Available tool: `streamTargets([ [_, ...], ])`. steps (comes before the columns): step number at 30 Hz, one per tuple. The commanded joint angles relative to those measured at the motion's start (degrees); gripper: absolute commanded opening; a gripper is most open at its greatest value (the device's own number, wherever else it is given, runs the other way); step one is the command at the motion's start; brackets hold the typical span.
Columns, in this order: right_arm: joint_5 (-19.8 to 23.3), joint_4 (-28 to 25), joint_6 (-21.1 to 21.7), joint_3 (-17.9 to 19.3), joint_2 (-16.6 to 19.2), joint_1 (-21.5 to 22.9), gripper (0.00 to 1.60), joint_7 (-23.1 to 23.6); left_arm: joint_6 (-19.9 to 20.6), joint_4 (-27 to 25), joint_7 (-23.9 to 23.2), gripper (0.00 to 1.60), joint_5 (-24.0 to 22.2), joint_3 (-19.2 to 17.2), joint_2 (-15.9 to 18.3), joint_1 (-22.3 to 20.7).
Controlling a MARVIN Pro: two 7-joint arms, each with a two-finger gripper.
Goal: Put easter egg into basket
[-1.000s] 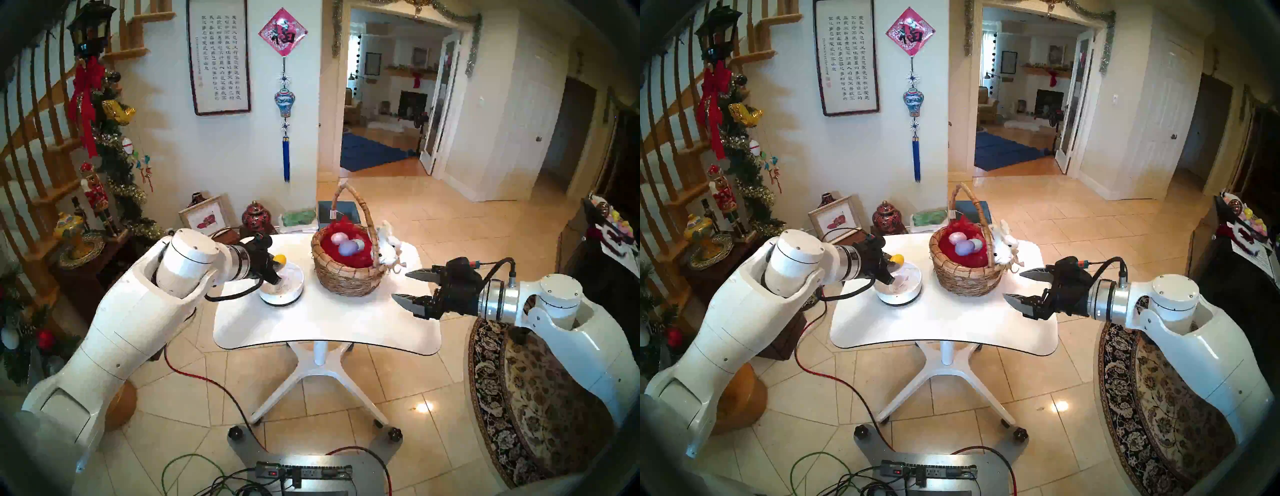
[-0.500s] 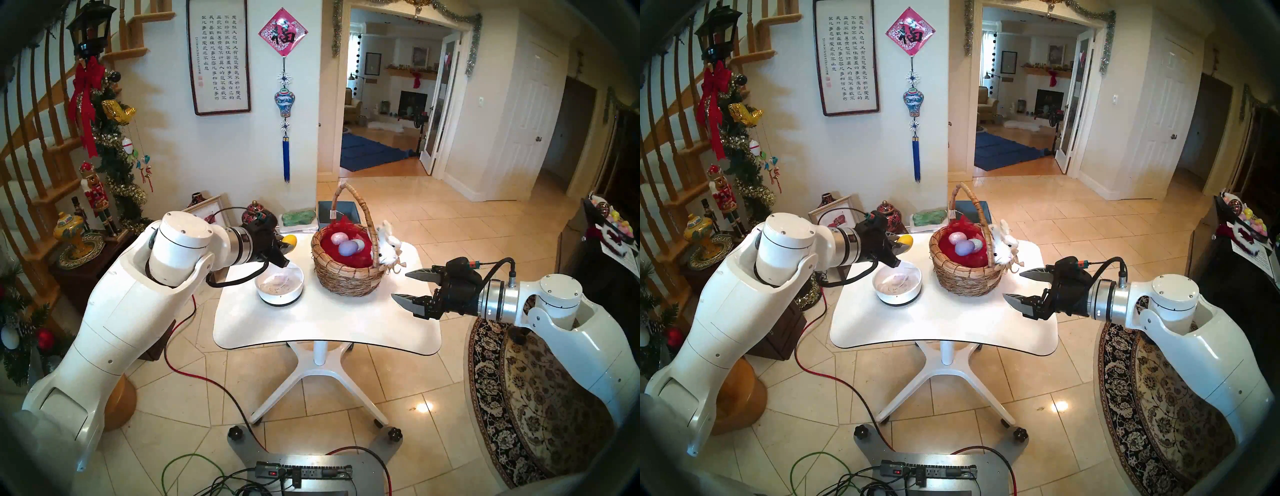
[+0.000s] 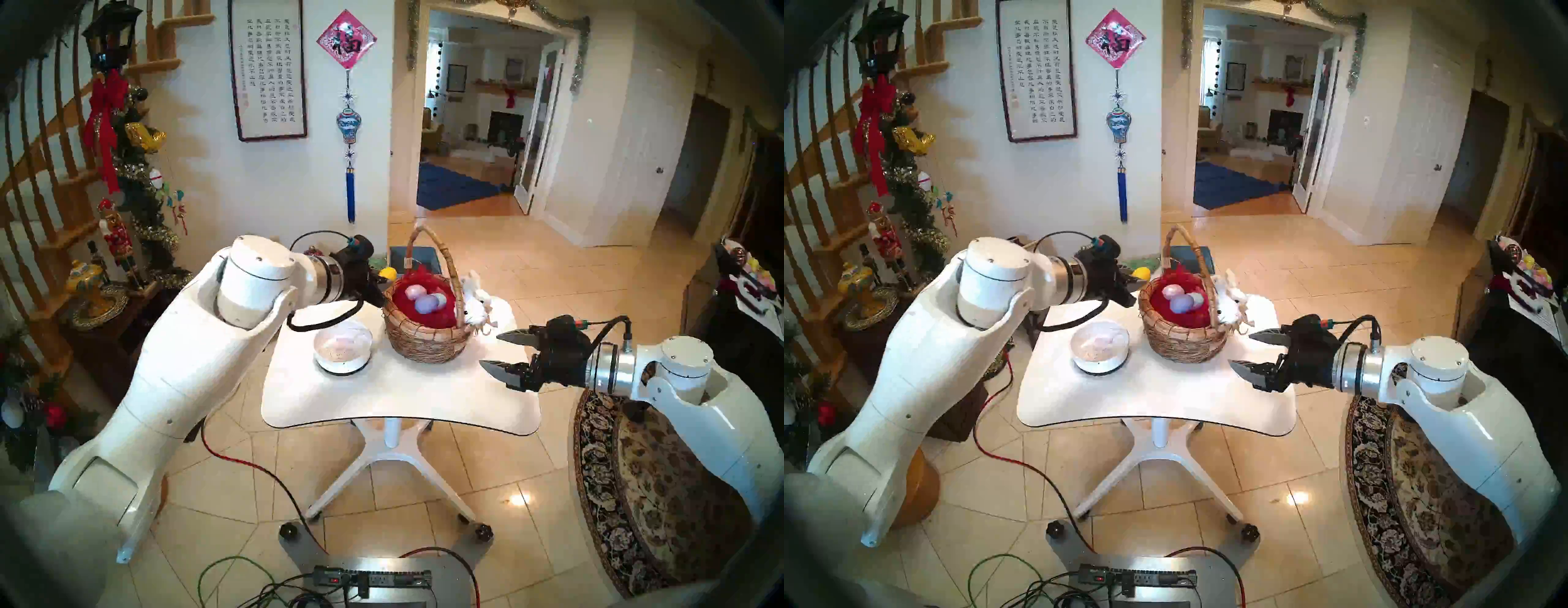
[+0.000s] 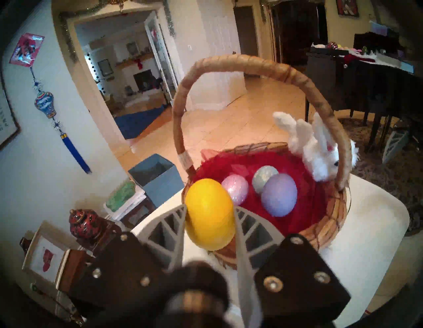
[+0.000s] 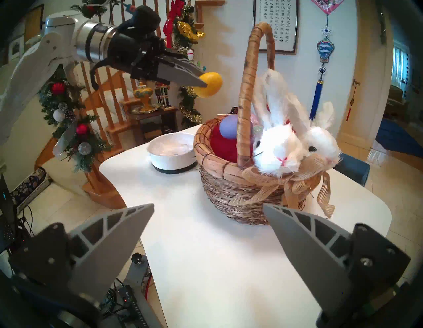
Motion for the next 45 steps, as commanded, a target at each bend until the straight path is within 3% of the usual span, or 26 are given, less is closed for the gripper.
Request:
streamTargets([
  [1,0.1,0.0,-0.1,0.4,0.1,0.2,1.6,-0.1,-1.6,5.8,-1.1,0.43,1.2,1.7,-6.3,-6.7],
  [12,0.1,0.0,-0.1,0.4,0.1,0.2,1.6,-0.1,-4.8,17.9,-4.8,0.45,2.4,4.1,-11.5,-12.9],
  [17,0.1,0.0,-0.1,0.4,0.1,0.2,1.6,-0.1,-6.3,21.9,-6.4,0.45,3.2,3.5,-13.7,-14.2],
  [22,0.1,0.0,-0.1,0.4,0.1,0.2,1.6,-0.1,-7.6,27.1,-8.8,0.47,3.1,4.5,-14.5,-17.7],
  [23,0.1,0.0,-0.1,0.4,0.1,0.2,1.6,-0.1,-7.9,26.7,-9.0,0.47,4.0,2.8,-15.3,-16.4],
  [30,0.1,-0.1,-0.1,0.5,0.1,0.2,1.6,-0.1,-9.9,33.1,-12.7,0.5,3.7,4.8,-15.9,-20.5],
  [45,0.1,-0.1,-0.2,0.5,0.1,0.1,1.6,-0.1,-12.0,36.0,-17.4,0.68,4.1,7.7,-15.4,-21.3],
])
